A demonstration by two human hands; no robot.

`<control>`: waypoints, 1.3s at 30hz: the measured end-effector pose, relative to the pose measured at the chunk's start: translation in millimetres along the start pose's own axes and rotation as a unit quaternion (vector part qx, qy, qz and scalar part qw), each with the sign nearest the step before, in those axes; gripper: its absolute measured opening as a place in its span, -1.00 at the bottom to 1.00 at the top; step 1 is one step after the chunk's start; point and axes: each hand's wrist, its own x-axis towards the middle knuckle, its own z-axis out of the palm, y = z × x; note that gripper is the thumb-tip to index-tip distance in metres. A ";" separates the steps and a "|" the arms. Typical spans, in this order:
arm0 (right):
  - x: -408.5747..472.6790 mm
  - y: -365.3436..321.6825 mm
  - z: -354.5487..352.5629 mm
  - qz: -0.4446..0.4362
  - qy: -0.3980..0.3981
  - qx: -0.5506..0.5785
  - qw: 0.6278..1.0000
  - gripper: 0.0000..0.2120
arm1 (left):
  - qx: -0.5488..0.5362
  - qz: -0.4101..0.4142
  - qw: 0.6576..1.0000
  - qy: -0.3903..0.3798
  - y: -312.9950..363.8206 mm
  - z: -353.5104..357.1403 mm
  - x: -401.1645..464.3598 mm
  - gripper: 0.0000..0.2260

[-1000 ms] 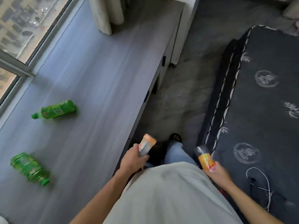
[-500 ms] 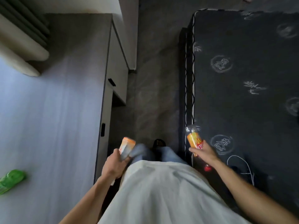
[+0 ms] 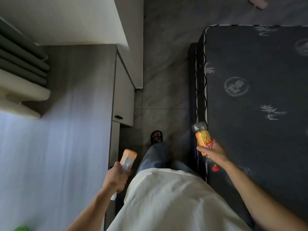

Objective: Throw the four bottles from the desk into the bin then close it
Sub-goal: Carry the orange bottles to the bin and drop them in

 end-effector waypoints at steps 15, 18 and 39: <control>37.3 -36.0 -63.2 0.133 0.048 0.031 0.989 -0.66 | -0.003 0.173 0.985 0.023 281.6 -142.8 142.9 -0.63; 80.1 -74.2 -93.4 0.104 0.028 0.057 0.993 -0.76 | -0.006 0.154 0.988 0.016 308.9 -157.2 165.0 -0.65; 332.3 -395.5 -219.2 -0.028 -0.016 0.012 0.999 -0.53 | -0.011 -0.007 1.000 0.013 405.5 -261.2 265.2 -0.51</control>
